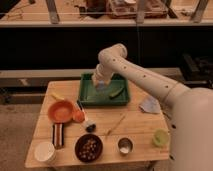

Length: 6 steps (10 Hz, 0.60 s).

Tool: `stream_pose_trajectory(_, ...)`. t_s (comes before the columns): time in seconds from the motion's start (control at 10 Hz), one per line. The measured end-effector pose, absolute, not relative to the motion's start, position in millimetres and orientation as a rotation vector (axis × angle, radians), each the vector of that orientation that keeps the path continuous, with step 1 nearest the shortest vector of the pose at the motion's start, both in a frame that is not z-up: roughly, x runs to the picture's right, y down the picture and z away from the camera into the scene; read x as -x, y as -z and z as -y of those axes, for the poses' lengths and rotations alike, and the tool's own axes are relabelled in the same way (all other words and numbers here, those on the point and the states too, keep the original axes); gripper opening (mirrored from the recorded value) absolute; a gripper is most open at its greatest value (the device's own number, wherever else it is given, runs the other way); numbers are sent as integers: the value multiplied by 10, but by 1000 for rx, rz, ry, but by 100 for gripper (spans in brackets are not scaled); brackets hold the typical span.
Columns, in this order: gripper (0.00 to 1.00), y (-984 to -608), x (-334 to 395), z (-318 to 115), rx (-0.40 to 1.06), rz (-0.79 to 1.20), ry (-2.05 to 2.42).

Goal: Place sponge in tray

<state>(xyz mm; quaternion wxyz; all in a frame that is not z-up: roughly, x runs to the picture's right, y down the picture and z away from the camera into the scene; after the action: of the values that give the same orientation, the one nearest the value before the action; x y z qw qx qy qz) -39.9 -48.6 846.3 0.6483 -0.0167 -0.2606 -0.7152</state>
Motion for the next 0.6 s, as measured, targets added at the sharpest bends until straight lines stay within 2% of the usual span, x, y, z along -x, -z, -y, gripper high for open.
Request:
stream_pose_trajectory(0.3,74,-9031,722,202,52,692,1612)
stream_pose_trajectory(0.4,79,-9128,835,122,51,710,1612)
stream_pose_trajectory(0.6,80,-9211,905,28,39,719,1610)
